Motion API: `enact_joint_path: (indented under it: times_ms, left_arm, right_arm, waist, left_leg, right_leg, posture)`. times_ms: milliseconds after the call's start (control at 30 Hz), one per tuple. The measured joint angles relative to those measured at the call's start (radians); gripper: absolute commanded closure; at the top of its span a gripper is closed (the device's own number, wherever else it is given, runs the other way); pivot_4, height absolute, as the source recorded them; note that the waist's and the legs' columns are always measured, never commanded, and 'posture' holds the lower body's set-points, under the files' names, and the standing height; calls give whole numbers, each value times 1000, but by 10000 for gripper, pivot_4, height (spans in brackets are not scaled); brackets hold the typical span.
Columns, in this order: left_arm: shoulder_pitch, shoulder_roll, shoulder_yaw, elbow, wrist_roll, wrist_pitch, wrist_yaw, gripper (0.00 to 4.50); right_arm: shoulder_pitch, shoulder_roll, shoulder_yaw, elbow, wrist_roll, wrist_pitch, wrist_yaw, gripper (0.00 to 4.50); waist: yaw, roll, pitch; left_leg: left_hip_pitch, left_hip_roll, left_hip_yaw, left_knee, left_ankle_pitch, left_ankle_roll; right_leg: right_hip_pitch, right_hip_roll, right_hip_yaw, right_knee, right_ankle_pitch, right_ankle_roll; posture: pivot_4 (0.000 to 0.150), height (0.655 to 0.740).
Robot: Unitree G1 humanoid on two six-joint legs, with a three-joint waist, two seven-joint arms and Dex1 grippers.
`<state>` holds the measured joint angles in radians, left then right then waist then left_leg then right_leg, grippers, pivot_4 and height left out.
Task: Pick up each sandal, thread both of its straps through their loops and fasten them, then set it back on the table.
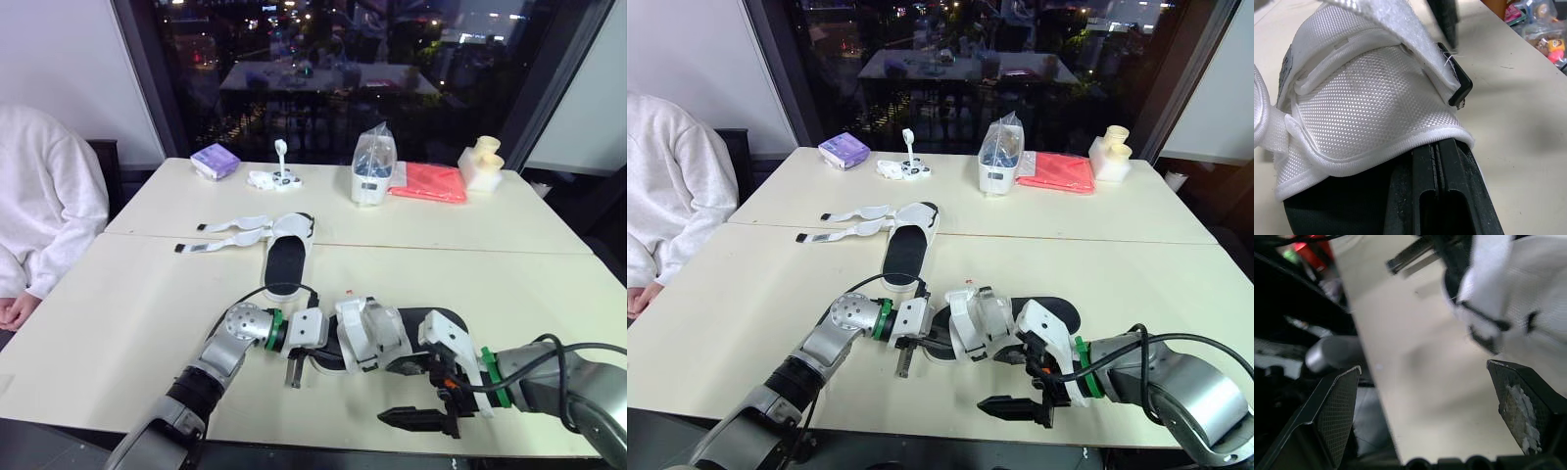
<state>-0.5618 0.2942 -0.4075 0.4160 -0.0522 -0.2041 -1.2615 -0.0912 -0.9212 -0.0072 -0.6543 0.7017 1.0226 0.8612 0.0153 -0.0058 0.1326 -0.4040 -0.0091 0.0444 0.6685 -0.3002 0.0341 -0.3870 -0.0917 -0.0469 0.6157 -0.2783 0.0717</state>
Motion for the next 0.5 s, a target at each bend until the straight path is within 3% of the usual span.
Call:
enact_joint_path:
  times_ms: [500]
  left_arm:
    - [-3,1,0,4,0,-1,-4,45000]
  right_arm:
    - [-57,53,71,53,-9,-7,-29,306]
  waist:
    - [-1,0,0]
  left_leg:
    - [0,0,0,0,0,0]
  right_leg:
    - [0,0,0,0,0,0]
  posture:
    - [1500,7400]
